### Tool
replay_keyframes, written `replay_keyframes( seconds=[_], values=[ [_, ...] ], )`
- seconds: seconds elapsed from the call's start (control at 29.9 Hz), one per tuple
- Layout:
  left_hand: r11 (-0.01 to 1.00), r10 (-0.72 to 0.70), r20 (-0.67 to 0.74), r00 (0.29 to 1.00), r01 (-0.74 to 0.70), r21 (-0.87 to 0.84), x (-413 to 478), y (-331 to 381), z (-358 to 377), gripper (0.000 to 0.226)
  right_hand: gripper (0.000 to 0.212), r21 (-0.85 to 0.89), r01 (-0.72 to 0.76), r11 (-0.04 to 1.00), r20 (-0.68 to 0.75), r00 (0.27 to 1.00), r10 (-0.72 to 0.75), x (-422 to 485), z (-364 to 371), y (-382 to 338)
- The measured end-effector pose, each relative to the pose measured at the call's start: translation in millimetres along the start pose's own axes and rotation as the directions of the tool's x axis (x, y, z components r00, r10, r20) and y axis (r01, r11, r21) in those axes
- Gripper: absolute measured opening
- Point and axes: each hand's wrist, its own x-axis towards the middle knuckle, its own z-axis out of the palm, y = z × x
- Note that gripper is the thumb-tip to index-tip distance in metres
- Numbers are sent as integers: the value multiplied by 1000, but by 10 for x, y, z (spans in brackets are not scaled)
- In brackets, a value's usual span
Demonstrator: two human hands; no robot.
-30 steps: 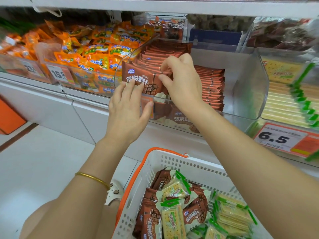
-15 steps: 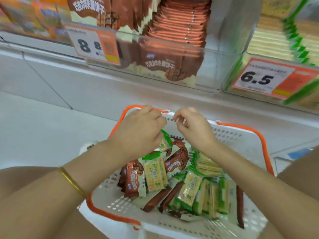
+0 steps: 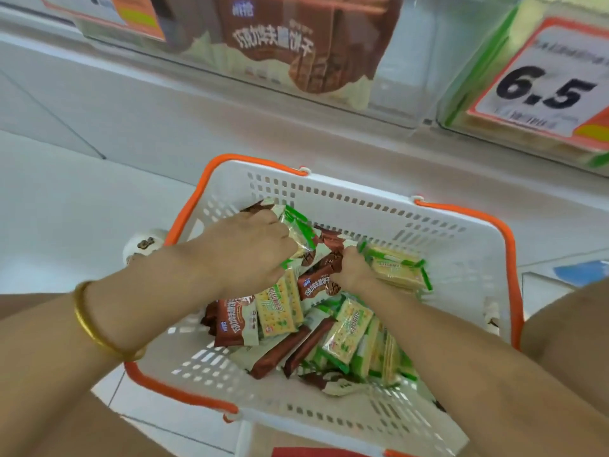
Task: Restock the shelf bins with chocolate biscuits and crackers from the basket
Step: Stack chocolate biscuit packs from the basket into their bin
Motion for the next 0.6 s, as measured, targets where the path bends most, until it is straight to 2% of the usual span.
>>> replay_keyframes(
  seconds=[0.1,0.27,0.4,0.5,0.6],
  values=[
    [1000,12,26,1000,-13,19,-22,13,-112,33,33,80,-16,997,-8,1000,17,-2,6,-29],
    [998,17,50,999,-19,55,-56,-13,-260,40,20,-70,131,989,45,991,-128,-152,-228,-60],
    [999,-15,34,999,17,-49,-32,-36,-411,40,13,-193,275,942,7,960,-279,-460,-798,-335],
    [974,-70,6,997,70,-215,-65,-88,-612,44,18,-255,436,863,-58,884,-464,-894,-1201,-733],
    [898,-111,-53,992,77,-433,-201,-154,-885,41,18,-204,602,772,-252,729,-636,-1414,-1419,-1123]
  ],
)
